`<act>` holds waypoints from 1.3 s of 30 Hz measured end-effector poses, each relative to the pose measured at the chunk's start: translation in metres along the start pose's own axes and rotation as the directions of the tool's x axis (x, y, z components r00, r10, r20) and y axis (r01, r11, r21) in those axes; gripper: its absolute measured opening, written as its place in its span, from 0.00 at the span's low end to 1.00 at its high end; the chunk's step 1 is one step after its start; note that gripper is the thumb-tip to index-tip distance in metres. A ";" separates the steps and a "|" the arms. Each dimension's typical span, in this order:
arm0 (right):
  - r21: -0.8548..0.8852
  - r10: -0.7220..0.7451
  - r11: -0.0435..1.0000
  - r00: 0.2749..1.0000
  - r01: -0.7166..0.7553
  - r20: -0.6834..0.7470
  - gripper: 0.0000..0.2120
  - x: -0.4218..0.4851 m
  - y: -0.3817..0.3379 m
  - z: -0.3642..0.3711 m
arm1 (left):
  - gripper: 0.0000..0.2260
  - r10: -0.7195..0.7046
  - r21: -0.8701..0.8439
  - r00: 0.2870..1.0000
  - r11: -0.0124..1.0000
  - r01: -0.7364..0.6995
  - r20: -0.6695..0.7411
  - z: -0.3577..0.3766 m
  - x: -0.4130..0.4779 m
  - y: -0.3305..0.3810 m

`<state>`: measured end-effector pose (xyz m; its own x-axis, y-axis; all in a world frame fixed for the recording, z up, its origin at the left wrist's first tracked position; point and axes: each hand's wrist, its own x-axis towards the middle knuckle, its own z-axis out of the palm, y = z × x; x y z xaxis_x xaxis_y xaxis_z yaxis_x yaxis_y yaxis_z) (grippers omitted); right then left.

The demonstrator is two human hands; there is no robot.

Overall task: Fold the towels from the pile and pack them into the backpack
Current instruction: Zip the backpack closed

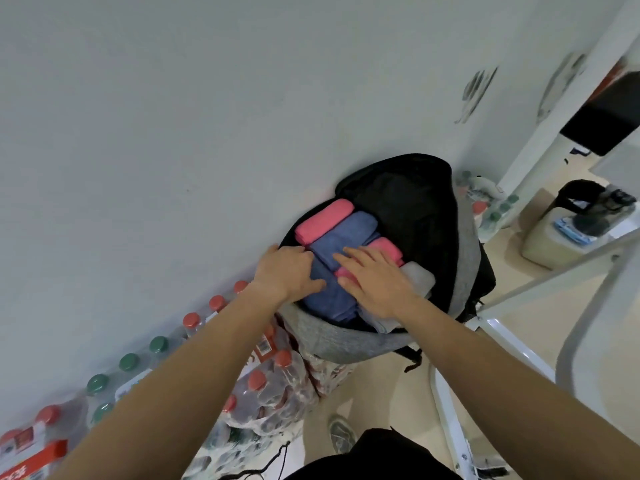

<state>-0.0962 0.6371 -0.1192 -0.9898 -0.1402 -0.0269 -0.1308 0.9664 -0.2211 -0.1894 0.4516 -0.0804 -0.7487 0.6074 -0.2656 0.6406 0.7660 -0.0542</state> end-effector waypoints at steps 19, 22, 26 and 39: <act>0.428 0.664 0.736 0.681 -0.524 -0.309 0.13 -0.048 0.043 -0.084 | 0.20 0.119 -0.461 0.886 0.818 -0.343 -0.449 -0.050 0.030 0.049; 0.423 0.587 0.790 0.749 -0.445 -0.308 0.16 -0.071 0.014 -0.079 | 0.26 0.153 -0.368 0.782 0.817 -0.444 -0.604 -0.074 0.039 0.053; 0.409 0.531 0.817 0.807 -0.406 -0.260 0.17 -0.095 -0.023 -0.057 | 0.21 0.320 -0.090 0.692 0.869 -0.486 -0.647 -0.094 0.034 0.042; 0.274 0.320 0.897 0.937 -0.347 0.140 0.22 -0.080 -0.056 0.006 | 0.12 0.136 -0.057 0.947 0.986 -0.159 -0.291 0.041 -0.077 -0.013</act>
<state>-0.0093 0.5926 -0.1109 -0.9613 0.1479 -0.2325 0.2421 0.8566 -0.4558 -0.1332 0.3862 -0.0987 -0.6718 0.7405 0.0213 0.7405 0.6706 0.0434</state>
